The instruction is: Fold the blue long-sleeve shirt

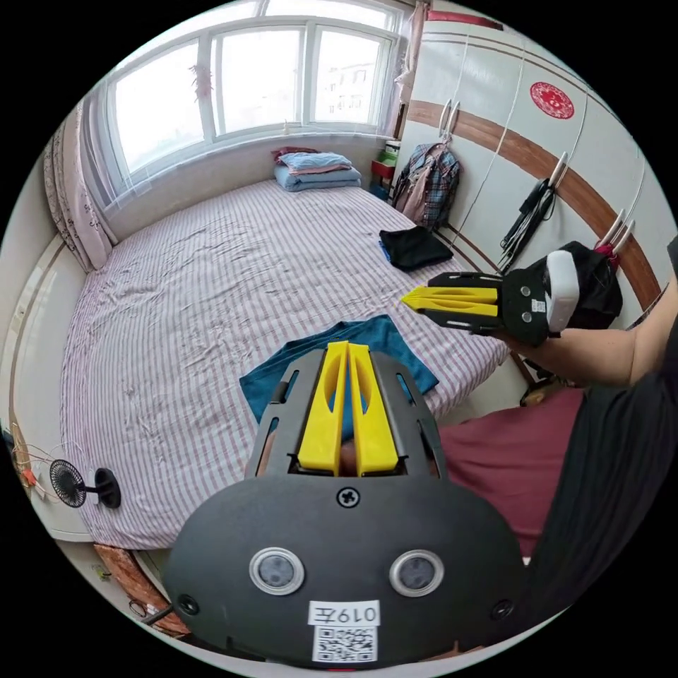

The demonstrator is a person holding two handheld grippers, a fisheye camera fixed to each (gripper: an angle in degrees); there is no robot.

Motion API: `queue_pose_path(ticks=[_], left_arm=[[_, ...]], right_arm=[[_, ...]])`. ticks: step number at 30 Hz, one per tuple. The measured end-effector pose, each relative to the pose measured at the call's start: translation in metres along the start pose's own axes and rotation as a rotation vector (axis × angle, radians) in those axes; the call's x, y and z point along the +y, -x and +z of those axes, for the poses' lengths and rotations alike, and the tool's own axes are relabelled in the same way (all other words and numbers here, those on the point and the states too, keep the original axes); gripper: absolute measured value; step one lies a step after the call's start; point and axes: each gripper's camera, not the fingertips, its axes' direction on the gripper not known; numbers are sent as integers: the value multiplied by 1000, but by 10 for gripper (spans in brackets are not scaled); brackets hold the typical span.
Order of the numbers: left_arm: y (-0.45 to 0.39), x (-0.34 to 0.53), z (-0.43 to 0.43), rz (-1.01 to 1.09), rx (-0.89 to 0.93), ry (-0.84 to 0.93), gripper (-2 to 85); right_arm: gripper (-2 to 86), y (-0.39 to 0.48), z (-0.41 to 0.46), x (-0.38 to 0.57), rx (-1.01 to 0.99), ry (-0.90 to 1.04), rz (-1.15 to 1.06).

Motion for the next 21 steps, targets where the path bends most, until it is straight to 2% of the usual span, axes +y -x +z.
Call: queue_pose_path(ticks=[2, 11, 16, 18, 21], left_arm=[[-5, -5, 7, -42, 23, 40, 6], [-14, 5, 23, -204, -38, 179, 7], [-9, 15, 41, -299, -26, 243, 7], [-10, 18, 48, -345, -24, 244, 7], [-11, 22, 59, -394, -4, 274, 7]], right_arm=[[-10, -5, 30, -19, -44, 29, -52], [-8, -51, 197, -92, -279, 320, -26], [6, -55, 266, -123, -284, 382, -120], [48, -54, 287, -133, -282, 377, -157], [59, -51, 319, -147, -319, 368, -229]])
